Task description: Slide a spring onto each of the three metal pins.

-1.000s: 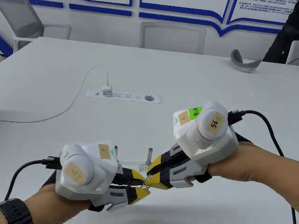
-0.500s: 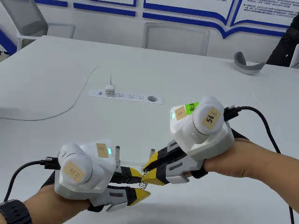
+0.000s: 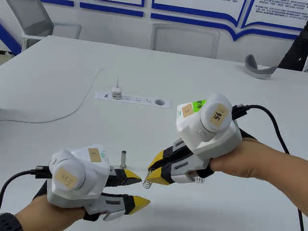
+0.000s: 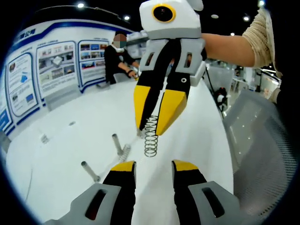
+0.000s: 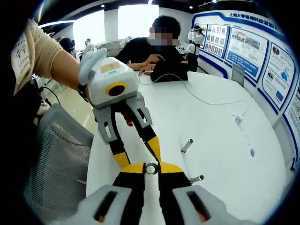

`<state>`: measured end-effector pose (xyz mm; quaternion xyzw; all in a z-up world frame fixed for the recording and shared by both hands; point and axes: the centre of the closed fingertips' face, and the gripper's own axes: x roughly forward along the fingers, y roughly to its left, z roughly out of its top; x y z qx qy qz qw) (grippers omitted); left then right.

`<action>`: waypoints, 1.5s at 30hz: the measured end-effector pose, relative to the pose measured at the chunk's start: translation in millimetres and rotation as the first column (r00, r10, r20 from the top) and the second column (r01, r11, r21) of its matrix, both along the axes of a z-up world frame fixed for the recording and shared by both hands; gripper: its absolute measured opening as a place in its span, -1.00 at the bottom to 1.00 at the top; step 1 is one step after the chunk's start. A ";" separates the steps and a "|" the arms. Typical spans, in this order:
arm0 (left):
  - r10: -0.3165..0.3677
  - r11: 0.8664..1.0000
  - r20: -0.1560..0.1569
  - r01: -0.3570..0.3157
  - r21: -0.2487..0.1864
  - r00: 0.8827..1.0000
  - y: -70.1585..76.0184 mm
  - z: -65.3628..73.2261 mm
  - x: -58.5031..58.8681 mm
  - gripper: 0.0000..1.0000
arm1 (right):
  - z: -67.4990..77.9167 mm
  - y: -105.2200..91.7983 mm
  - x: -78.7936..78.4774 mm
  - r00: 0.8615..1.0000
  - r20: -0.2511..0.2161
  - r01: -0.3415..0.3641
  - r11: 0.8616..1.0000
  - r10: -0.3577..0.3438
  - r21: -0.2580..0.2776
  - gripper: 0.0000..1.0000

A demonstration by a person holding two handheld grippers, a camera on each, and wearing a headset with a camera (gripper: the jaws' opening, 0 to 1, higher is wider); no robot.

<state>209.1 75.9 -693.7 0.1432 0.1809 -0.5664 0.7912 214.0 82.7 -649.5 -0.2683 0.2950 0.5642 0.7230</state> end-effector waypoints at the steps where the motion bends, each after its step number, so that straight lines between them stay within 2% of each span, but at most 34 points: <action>1: 0.010 1.000 -0.002 -0.010 -0.003 1.000 2.2 -0.1 0.4 -0.35 | 0.2 0.2 0.9 1.000 0.001 0.001 1.000 -0.001 0.000 -0.77; 12: 0.074 0.997 -0.003 -0.074 -0.014 0.997 19.1 -2.6 0.0 -0.15 | 3.5 6.1 9.1 1.000 0.011 0.004 1.000 -0.004 0.009 -0.77; 23: 0.164 0.986 -0.014 -0.164 -0.035 0.986 36.4 -4.3 11.1 0.01 | 8.3 11.7 30.9 0.999 0.027 0.022 1.000 -0.022 0.023 -0.77; 34: 0.186 0.982 -0.018 -0.187 -0.025 0.982 43.7 -7.6 16.1 0.08 | 8.8 21.7 55.6 0.999 0.035 0.026 1.000 -0.027 0.017 -0.77; 45: 0.198 0.980 -0.018 -0.198 -0.027 0.980 47.2 -8.2 20.3 0.09 | 2.7 34.0 75.4 0.999 0.040 0.009 1.000 -0.008 -0.024 -0.77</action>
